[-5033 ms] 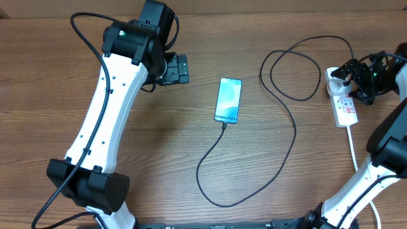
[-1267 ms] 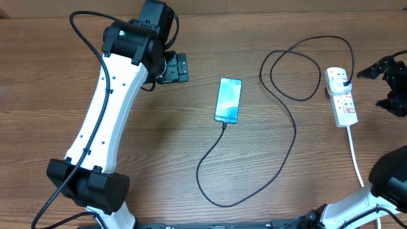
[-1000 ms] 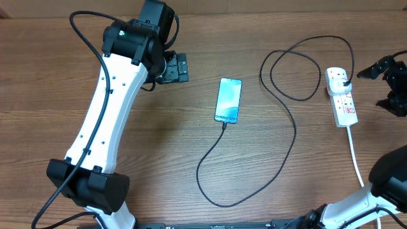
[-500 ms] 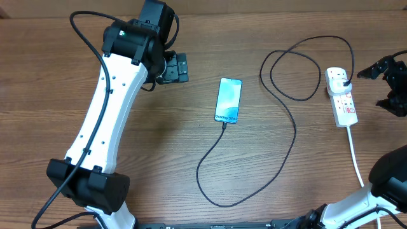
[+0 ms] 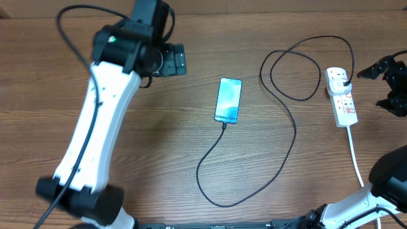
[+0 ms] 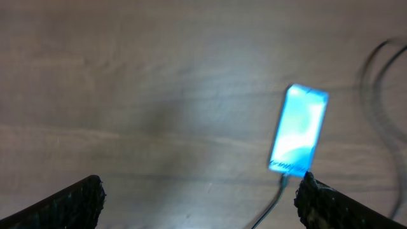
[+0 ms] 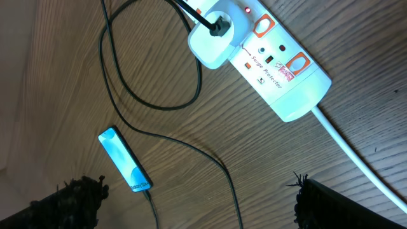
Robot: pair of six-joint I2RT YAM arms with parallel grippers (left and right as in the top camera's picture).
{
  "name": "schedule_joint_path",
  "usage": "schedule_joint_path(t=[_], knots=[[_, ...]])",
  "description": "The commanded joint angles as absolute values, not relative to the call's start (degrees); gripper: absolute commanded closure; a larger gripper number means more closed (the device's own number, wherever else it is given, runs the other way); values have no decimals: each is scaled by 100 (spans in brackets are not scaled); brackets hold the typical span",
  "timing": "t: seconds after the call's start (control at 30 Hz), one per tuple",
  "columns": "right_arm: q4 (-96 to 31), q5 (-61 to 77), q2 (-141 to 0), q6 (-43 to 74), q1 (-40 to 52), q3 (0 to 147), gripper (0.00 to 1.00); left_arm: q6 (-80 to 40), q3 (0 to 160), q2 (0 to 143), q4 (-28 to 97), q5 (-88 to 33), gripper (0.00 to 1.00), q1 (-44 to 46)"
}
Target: Plug charger to phone and switch on socket
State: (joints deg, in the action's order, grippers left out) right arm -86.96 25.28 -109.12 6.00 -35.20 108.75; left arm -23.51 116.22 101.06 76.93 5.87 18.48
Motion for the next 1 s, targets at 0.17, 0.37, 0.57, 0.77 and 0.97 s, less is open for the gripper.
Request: schedule_joint_path(t=[0.17, 0.37, 0.57, 0.77, 0.97], knots=[[-8667, 2552, -10779, 596, -3500, 11028, 0, -2226, 11004, 8683, 6781, 705, 0, 1844], [-8667, 2552, -10779, 596, -3500, 11028, 0, -2226, 9100, 7437, 5155, 674, 0, 1841], [-8667, 2552, -10779, 596, -3500, 11028, 0, -2226, 7146, 6119, 3234, 510, 0, 1680], [-8667, 2552, -10779, 596, -3500, 11028, 0, -2228, 5378, 4917, 1166, -80, 0, 1164], [-8667, 2552, -10779, 596, -3500, 11028, 0, -2224, 4003, 3813, -467, -296, 0, 742]])
